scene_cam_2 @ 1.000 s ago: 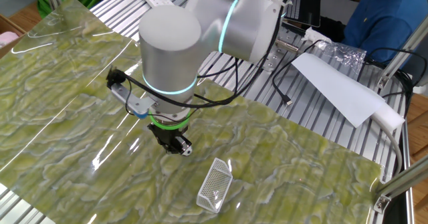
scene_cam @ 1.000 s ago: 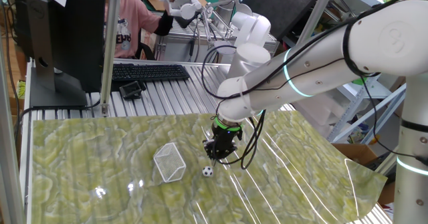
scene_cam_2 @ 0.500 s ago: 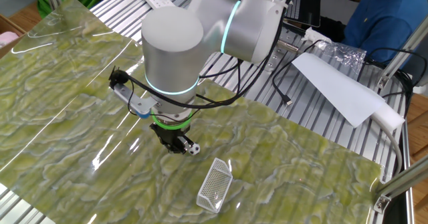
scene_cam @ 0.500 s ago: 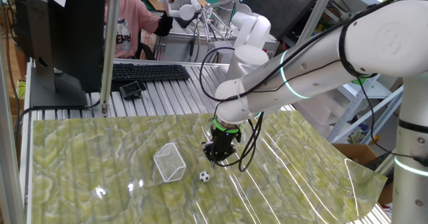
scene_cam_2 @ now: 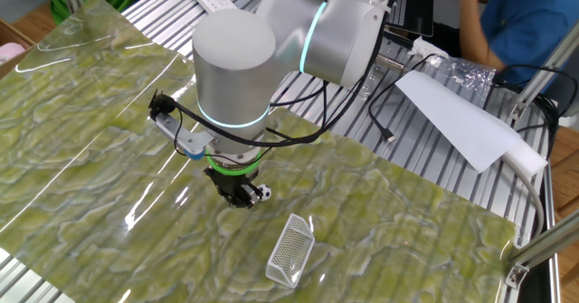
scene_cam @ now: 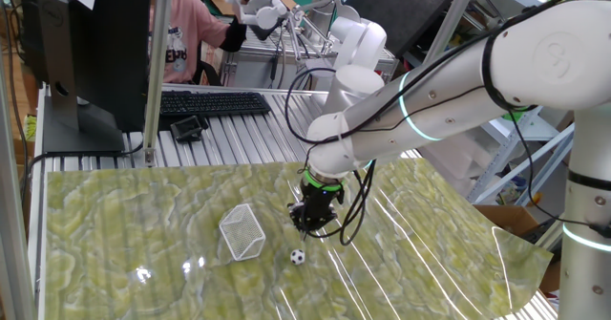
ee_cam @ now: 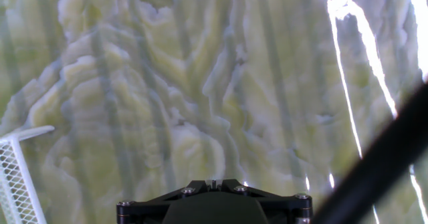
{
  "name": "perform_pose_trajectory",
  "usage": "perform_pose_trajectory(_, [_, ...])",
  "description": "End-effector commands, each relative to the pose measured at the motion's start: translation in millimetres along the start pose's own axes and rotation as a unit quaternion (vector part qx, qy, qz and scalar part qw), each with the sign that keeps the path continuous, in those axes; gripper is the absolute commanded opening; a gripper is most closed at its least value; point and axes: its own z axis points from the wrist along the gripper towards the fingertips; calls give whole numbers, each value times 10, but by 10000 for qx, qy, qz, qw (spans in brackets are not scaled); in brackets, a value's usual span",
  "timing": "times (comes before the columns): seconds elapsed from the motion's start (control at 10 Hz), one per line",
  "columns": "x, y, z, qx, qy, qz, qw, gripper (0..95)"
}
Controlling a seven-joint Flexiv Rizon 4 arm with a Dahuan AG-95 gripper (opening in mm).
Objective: Push the soccer ball into the goal
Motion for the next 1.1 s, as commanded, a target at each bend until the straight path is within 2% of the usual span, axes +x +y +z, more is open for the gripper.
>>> perform_pose_trajectory(0.1, [30, 12, 14, 30, -23, 40, 10000, 0])
perform_pose_trajectory(0.5, [112, 19, 5, 67, -116, 93, 9999, 0])
perform_pose_trajectory(0.8, [145, -39, -72, 122, -99, -12, 9999, 0])
perform_pose_trajectory(1.1, [218, -65, -24, 210, -111, -41, 9997, 0])
